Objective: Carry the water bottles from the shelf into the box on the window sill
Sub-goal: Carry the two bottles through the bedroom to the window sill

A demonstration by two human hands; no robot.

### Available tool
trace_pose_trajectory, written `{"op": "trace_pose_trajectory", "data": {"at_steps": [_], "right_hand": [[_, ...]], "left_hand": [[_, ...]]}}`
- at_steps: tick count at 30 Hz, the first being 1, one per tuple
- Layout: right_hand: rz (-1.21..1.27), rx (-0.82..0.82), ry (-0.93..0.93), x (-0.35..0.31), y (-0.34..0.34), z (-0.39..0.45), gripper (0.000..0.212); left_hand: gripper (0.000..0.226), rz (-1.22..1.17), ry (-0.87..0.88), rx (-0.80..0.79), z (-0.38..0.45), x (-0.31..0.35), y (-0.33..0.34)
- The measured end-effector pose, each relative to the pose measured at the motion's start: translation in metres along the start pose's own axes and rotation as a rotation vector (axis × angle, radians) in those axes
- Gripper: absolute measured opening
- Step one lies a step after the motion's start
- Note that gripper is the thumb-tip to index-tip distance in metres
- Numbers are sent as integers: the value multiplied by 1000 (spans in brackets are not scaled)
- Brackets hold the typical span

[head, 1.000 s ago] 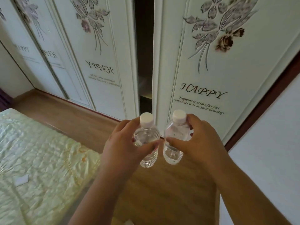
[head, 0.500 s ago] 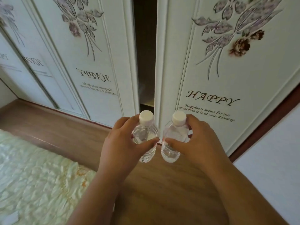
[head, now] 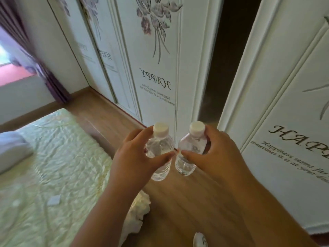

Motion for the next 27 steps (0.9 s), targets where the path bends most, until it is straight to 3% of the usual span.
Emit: {"op": "trace_pose_trajectory", "data": {"at_steps": [13,27], "right_hand": [[-102,-176,-278,-28,-5,141,67],[-154,-218,-182,-19,19,230,69]], "left_hand": [[74,31,-207,297,67,-9,8],[74,-15,-239,234,154,-77,45]]}}
Point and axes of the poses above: each hand's wrist, its own z-axis towards the middle knuckle, its own y-axis out of the palm, x = y × z, the point moved 10 cm from there along z, towards the middle knuckle, and after that the axes turned 6 degrees about y, right-handed, at the moved point
